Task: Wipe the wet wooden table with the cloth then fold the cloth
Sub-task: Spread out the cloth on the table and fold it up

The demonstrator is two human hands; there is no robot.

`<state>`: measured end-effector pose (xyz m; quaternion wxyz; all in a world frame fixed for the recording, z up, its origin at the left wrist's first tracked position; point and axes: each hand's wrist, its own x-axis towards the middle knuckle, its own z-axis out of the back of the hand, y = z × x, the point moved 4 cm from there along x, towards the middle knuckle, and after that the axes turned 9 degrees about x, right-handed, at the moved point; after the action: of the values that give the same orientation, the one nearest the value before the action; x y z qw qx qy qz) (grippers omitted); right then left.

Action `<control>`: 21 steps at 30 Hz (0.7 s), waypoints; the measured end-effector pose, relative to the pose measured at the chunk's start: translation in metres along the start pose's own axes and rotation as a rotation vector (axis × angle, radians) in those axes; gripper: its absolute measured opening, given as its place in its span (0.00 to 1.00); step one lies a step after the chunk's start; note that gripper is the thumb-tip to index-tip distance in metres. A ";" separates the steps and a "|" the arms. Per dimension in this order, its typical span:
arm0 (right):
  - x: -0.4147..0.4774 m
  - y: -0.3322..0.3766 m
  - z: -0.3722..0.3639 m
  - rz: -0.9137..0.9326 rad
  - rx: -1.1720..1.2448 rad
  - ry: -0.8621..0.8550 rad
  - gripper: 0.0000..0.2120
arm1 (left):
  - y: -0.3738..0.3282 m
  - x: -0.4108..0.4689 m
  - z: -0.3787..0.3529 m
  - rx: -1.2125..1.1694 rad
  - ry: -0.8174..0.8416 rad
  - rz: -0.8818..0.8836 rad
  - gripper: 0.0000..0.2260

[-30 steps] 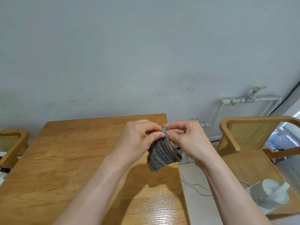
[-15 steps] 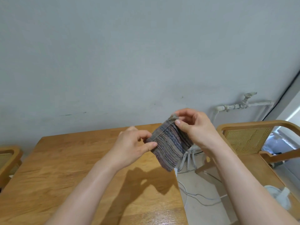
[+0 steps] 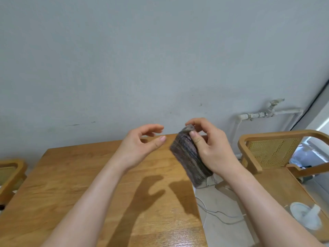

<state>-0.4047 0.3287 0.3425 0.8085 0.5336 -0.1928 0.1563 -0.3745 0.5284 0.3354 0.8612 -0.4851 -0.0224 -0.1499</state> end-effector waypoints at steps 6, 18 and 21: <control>0.010 0.010 0.011 -0.308 0.391 0.169 0.10 | -0.029 0.001 -0.057 -0.239 0.262 -0.025 0.16; -0.074 -0.064 -0.018 -0.933 1.180 0.134 0.33 | -0.021 -0.019 -0.088 -0.480 -0.026 0.213 0.20; -0.080 -0.070 -0.025 -0.879 1.315 -0.068 0.21 | -0.009 -0.021 -0.096 -0.528 -0.020 0.304 0.17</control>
<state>-0.4388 0.3213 0.2388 0.3085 0.9337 0.1428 -0.1120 -0.4075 0.4485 0.2880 0.7175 -0.6916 0.0818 -0.0150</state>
